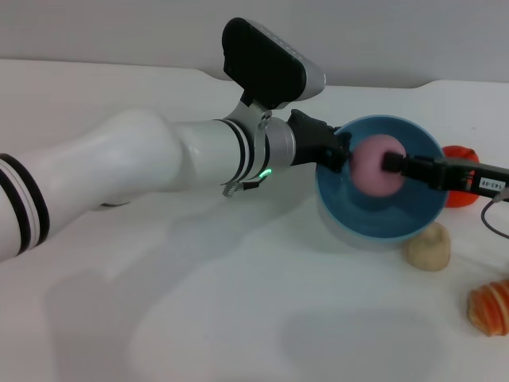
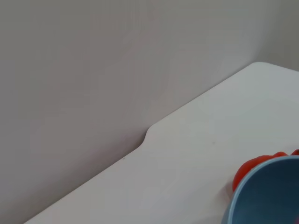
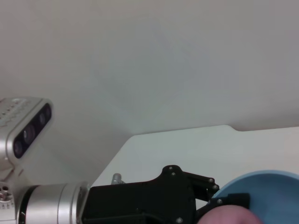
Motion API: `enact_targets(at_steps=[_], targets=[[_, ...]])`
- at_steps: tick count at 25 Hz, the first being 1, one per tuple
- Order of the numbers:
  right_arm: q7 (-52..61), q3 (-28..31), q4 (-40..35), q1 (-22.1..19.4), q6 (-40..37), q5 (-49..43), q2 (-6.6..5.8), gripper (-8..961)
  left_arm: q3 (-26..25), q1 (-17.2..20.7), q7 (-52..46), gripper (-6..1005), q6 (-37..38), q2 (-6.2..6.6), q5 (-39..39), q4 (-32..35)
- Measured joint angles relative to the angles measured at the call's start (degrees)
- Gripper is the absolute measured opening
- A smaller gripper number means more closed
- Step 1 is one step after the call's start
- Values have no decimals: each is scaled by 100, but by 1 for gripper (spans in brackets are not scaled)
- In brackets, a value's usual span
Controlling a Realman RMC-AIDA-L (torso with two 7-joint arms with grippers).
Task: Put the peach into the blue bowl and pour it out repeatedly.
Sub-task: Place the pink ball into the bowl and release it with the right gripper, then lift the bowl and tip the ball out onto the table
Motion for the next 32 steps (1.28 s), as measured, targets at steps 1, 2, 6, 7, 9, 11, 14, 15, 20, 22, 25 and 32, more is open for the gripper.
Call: enact_targets(at_steps=[1, 2, 6, 7, 9, 11, 14, 15, 20, 22, 25, 32], targets=[[-22, 2, 31, 0, 12, 5, -3, 134, 2, 0, 0, -1, -2, -2, 0, 2], [-31, 14, 53, -3, 26, 12, -8, 141, -3, 2, -1, -1, -4, -4, -1, 5], [-34, 73, 28, -81, 172, 47, -15, 282, -30, 2, 11, -1, -17, -4, -4, 5], [-35, 74, 24, -95, 226, 49, -14, 345, -26, -2, 23, -1, -30, -3, -3, -2], [-38, 56, 47, -101, 346, 51, -16, 345, -22, -12, 34, 0, -58, -3, -5, -14], [-81, 27, 70, -101, 425, 52, -18, 346, -32, -20, 30, 0, -67, -2, -5, -34], [-438, 58, 0, -111, 404, 138, 1, 346, -48, -24, 42, 0, -92, -2, -5, -40], [-671, 69, -50, -136, 394, 270, 10, 346, -48, -24, 47, 0, -102, -1, -2, -41], [-2330, 81, -344, -473, 475, 1435, 4, 349, -53, -20, 54, -1, -129, 9, 33, -65], [-3169, 108, -459, -613, 521, 1835, -1, 350, -60, -25, 57, -1, -136, 17, 35, -115], [-3992, 227, -506, -774, 723, 2212, 11, 353, -69, -20, 57, -1, -151, 25, 37, -132], [-6060, 911, 757, -1079, 1070, 2919, -13, 359, -25, 3, 63, -1, -439, 32, 47, -165]])
